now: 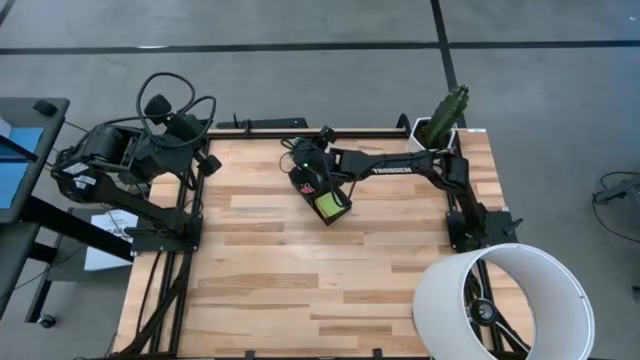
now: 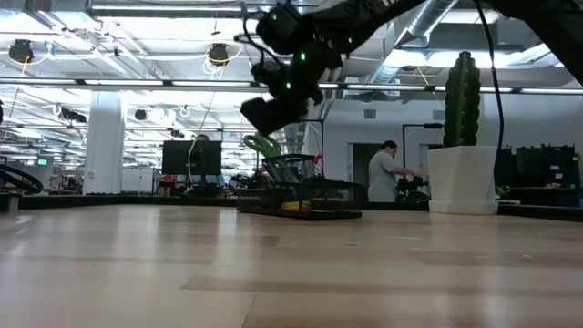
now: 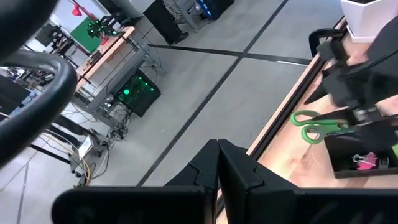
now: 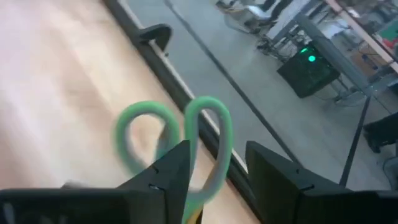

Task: Pick and place office supplies into organizer
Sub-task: Put the green scissors into the black desk organizer, then return to Home Position

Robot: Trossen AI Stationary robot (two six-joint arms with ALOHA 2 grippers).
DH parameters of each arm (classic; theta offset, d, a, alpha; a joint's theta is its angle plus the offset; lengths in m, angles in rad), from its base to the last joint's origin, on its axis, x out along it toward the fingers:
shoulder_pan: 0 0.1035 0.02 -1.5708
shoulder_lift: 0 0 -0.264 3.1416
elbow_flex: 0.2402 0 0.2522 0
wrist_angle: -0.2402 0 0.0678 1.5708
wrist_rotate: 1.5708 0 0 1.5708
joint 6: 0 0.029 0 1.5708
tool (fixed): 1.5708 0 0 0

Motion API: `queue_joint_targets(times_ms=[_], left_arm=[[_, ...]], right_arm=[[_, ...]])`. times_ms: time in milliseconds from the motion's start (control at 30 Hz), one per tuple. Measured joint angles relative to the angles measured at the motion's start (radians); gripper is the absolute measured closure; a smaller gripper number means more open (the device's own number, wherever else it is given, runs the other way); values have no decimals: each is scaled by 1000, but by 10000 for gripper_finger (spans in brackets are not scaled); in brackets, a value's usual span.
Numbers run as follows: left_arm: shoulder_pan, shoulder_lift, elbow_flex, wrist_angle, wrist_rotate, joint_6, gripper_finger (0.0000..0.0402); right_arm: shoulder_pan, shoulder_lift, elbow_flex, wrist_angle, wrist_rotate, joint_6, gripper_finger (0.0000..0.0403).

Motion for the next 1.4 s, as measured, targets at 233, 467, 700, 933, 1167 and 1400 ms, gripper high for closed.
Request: queue_joint_targets(times_ms=[233,467,700,933,1167,1400], left_arm=[[0,-5,0,-43,5,46,401],[6,-119,-30,-117,103,-83,401],[5,-481,-237,-105,416,-323,401],[6,-887,-709,90,413,-355,401],[6,-1141,-1186,524,573,-364,401],[5,-1015,-1344,801,681,-345,401]], right_arm=[[95,-93,200,-272,-2,-140,234],[219,-291,325,-698,16,-65,237],[309,-564,308,-949,-2,153,245],[309,-875,-97,-827,-32,271,259],[315,-1177,-700,-472,-37,418,282],[397,-1409,-1055,-136,-50,499,300]])
